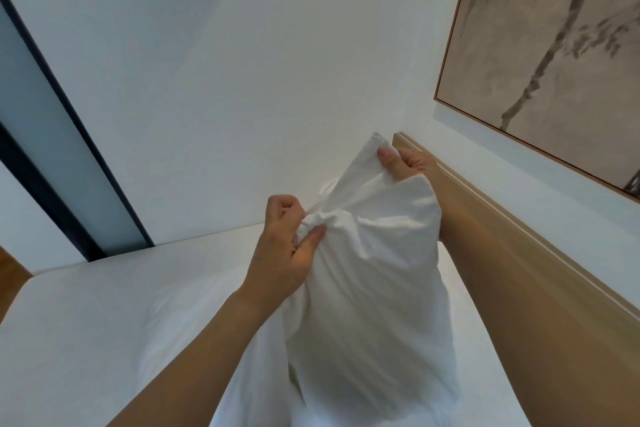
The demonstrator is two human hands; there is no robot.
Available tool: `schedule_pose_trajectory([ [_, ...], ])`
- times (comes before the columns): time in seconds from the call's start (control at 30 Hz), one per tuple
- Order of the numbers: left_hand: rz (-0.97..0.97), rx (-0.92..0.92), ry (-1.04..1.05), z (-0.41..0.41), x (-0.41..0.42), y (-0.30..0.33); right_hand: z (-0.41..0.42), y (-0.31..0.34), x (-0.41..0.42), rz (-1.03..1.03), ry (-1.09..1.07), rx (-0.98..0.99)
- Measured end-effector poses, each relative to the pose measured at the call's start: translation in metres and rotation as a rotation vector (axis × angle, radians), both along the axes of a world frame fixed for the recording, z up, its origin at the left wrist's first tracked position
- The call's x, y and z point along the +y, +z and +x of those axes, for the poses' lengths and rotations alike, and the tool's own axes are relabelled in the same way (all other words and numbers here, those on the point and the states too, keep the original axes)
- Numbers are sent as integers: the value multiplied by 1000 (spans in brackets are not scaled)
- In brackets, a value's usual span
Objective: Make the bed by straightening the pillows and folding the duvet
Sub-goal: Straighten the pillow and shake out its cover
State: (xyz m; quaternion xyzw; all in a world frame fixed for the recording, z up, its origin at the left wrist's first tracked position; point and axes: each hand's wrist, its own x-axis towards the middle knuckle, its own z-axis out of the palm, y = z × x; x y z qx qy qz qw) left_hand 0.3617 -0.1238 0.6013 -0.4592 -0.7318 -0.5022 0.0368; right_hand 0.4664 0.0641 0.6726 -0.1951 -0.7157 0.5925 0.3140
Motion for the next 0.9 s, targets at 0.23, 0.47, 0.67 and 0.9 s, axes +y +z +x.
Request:
schedule_pose_trajectory([
  [0.23,208,-64,209,-4,2,-8,7,-10,-4,235,-18,-20],
  [0.47,236,-74,221,8,5,-14,12,-15,-16,304,-189,-36],
  [0.67,261,-137,250,14,7,-10,39,-10,-30,385,-122,9],
  [0.9,297,-234,311,17,9,-2,42,-13,-19,607,136,-386],
])
